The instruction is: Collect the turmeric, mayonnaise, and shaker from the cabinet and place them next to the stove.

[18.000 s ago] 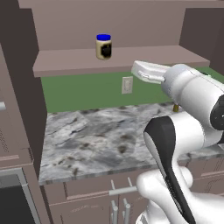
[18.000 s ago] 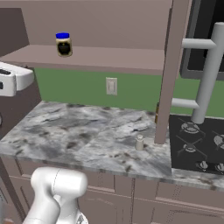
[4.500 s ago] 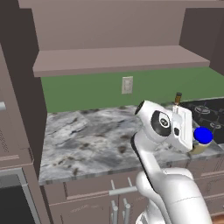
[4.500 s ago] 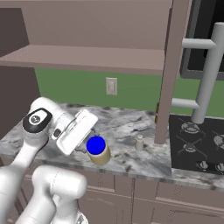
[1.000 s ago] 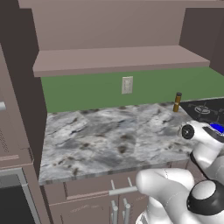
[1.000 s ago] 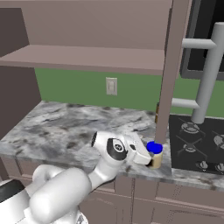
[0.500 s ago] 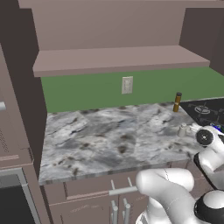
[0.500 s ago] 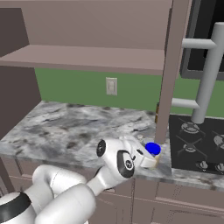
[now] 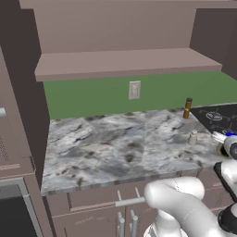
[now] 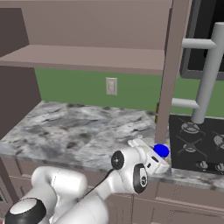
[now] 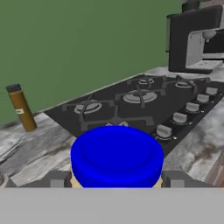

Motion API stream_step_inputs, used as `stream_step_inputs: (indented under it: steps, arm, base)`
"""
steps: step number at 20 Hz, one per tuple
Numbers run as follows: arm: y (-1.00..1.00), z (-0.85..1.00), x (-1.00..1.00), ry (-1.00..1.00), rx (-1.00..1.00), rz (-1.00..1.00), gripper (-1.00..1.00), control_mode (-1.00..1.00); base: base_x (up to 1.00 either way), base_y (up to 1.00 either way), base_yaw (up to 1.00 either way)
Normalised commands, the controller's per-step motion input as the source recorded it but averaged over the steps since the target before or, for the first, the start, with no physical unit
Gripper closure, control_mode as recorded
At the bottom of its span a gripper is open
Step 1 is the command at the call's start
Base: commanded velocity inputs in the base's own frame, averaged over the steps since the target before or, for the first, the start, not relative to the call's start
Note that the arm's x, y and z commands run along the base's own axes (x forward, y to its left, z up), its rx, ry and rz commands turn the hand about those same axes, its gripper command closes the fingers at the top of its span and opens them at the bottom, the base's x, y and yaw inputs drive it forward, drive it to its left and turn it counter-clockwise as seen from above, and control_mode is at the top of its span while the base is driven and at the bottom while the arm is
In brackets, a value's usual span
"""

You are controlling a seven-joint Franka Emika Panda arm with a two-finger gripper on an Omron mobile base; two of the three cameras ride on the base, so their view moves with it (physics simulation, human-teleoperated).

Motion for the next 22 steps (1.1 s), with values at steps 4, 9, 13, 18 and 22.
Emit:
stream_step_inputs:
  steps: [4, 9, 13, 18, 22]
  arm:
    - [-0.07, -0.19, 0.0, -0.1, 0.0, 0.05, 1.0, -1.0]
    - [0.01, -0.2, 0.0, -0.06, 0.0, 0.09, 1.0, -1.0]
    - [0.0, -0.07, 0.0, -0.09, 0.0, 0.15, 1.0, -1.0]
    - [0.0, 0.0, 0.0, -0.12, -0.05, 0.14, 1.0, -1.0]
    - [0.0, 0.0, 0.0, -0.1, -0.1, 0.08, 1.0, -1.0]
  base:
    - [0.0, 0.0, 0.0]
    - [0.0, 0.0, 0.0]
    - [0.0, 0.0, 0.0]
    - [0.0, 0.0, 0.0]
    - [0.0, 0.0, 0.0]
